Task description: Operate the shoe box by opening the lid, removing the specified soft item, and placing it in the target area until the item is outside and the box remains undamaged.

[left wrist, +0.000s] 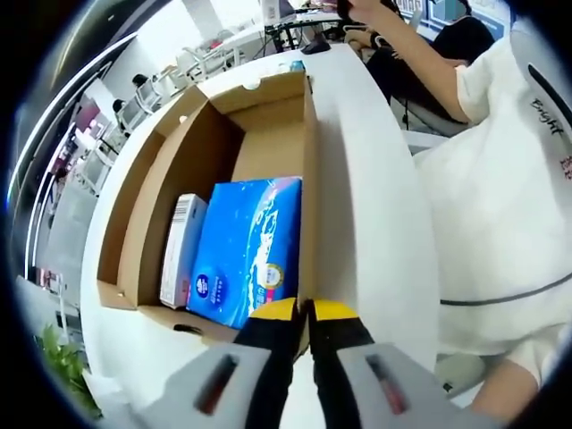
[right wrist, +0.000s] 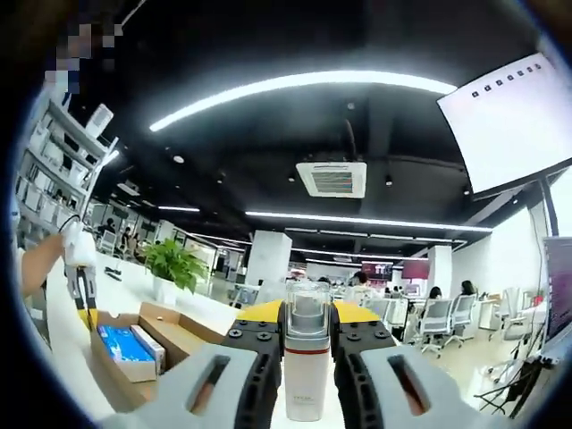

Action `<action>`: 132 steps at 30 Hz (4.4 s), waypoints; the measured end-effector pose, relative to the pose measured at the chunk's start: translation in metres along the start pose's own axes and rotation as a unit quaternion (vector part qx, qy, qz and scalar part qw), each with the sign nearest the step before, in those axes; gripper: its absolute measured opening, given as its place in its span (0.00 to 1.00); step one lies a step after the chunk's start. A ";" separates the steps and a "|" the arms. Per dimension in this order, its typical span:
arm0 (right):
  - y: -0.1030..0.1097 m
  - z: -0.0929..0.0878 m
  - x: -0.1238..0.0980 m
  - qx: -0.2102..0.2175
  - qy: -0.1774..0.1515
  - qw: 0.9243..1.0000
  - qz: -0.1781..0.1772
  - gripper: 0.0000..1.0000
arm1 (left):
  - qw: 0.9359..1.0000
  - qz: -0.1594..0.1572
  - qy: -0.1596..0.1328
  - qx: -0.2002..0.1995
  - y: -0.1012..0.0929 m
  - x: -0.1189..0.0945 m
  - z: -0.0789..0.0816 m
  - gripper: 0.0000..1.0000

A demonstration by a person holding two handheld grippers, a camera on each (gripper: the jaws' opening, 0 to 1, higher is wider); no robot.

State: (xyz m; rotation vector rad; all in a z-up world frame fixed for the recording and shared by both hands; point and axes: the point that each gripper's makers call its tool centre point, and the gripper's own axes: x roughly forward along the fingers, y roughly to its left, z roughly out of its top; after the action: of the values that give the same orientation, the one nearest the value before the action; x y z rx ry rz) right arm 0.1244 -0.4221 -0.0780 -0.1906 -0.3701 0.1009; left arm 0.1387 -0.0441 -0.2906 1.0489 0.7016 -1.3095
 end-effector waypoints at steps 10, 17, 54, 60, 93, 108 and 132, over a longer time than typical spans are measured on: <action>-0.029 -0.008 -0.011 -0.023 0.002 0.999 -0.035 0.18 | 1.000 0.000 0.001 0.003 0.000 0.001 0.000 0.04; -0.046 -0.021 -0.019 -0.027 0.011 0.998 -0.054 0.18 | 1.000 0.000 0.004 0.003 0.000 0.001 0.001 0.04; -0.063 -0.081 -0.034 0.039 0.058 0.994 -0.084 0.18 | 1.000 0.002 0.004 -0.005 -0.001 0.004 -0.001 0.05; -0.061 -0.106 -0.034 0.029 0.071 0.993 -0.088 0.18 | 1.000 0.002 0.005 -0.006 0.000 0.004 -0.001 0.05; -0.059 -0.171 -0.036 0.059 0.129 0.986 -0.085 0.18 | 1.000 0.003 0.006 -0.004 0.000 0.004 -0.001 0.05; -0.064 -0.172 -0.039 0.043 0.129 0.987 -0.089 0.18 | 1.000 0.002 0.010 0.002 0.000 0.004 -0.001 0.05; -0.064 -0.169 -0.044 0.081 0.132 0.984 -0.088 0.38 | 1.000 0.003 0.011 0.006 0.000 0.004 -0.001 0.05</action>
State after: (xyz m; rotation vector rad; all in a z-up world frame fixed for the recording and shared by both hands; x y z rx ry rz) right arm 0.1503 -0.5189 -0.2346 -0.0088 -0.1117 -0.0679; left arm 0.1397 -0.0445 -0.2947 1.0752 0.7075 -1.3008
